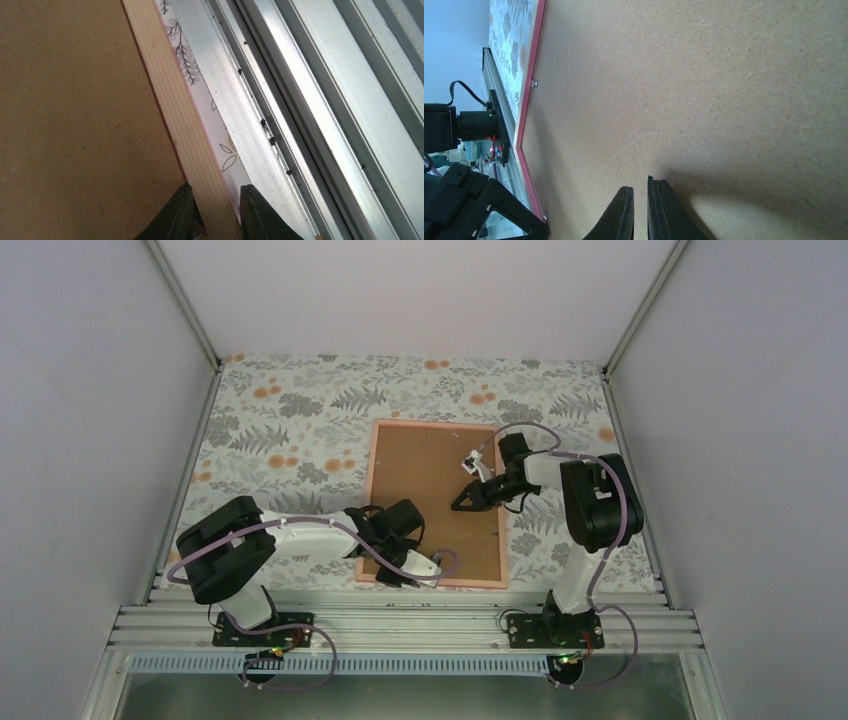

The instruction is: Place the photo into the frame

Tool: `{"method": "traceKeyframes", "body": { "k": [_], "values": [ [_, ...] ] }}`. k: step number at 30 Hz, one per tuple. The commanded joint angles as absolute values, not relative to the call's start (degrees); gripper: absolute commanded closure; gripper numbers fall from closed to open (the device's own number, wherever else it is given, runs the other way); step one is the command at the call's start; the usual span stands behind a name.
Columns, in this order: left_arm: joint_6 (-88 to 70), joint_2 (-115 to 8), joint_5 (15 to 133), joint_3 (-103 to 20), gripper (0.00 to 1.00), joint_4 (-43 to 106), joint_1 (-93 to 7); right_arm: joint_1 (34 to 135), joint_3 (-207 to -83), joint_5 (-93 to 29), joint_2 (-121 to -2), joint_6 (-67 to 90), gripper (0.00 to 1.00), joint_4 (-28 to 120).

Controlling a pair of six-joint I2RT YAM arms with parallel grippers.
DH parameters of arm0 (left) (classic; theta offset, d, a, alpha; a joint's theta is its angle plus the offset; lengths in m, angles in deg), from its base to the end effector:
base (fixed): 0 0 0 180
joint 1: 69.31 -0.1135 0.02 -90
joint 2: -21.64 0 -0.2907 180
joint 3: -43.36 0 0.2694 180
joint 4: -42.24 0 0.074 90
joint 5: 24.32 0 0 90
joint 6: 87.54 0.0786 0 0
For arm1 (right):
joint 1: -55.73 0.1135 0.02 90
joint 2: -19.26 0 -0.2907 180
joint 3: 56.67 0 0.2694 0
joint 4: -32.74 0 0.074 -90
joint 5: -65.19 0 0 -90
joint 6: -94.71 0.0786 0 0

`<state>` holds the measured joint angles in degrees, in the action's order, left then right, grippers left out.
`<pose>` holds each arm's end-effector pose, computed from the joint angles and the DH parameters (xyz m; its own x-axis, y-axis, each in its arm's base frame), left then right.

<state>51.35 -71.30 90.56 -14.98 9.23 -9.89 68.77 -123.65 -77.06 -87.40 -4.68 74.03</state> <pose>0.1303 -0.2854 0.1165 0.3406 0.7672 -0.5435 0.9215 -0.3870 0.0312 0.3073 0.1350 0.0994 -0.9070 -0.3126 -0.2823 -0.4125 0.5245 0.7448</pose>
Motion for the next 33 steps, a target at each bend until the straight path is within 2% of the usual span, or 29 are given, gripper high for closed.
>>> {"method": "traceKeyframes", "body": {
  "k": [1,5,12,18,20,22,26,33],
  "values": [
    [53.26,-71.21,85.81,-12.73,0.78,4.30,-9.59,68.36,-122.47,-75.13,-86.28,-5.53,0.90,73.19],
    [50.78,-67.32,85.93,-13.89,0.61,4.74,-10.15,68.44,-122.37,-75.54,-85.57,-5.58,0.89,73.12],
    [44.33,-59.81,85.90,-19.58,0.38,2.79,-15.51,68.44,-124.75,-78.36,-78.98,-6.13,0.84,74.42],
    [38.94,-63.46,85.25,-28.89,0.20,0.89,-23.79,67.39,-130.88,-74.63,-73.64,-7.62,0.74,75.31],
    [36.69,-66.08,83.59,-32.24,0.16,2.11,-26.03,66.29,-132.57,-72.57,-73.98,-7.56,0.72,75.07],
    [33.70,-69.67,82.31,-36.97,0.08,2.77,-28.25,64.74,-133.93,-70.88,-74.69,-6.86,0.72,74.57],
    [30.54,-77.91,79.55,-47.18,0.04,3.56,-30.57,60.55,-135.54,-69.32,-75.65,-5.05,0.71,73.07],
    [34.32,-94.17,82.23,-62.75,0.04,4.64,-33.31,57.49,-137.46,-61.56,-80.25,-7.76,0.70,73.51]
  ]
}}
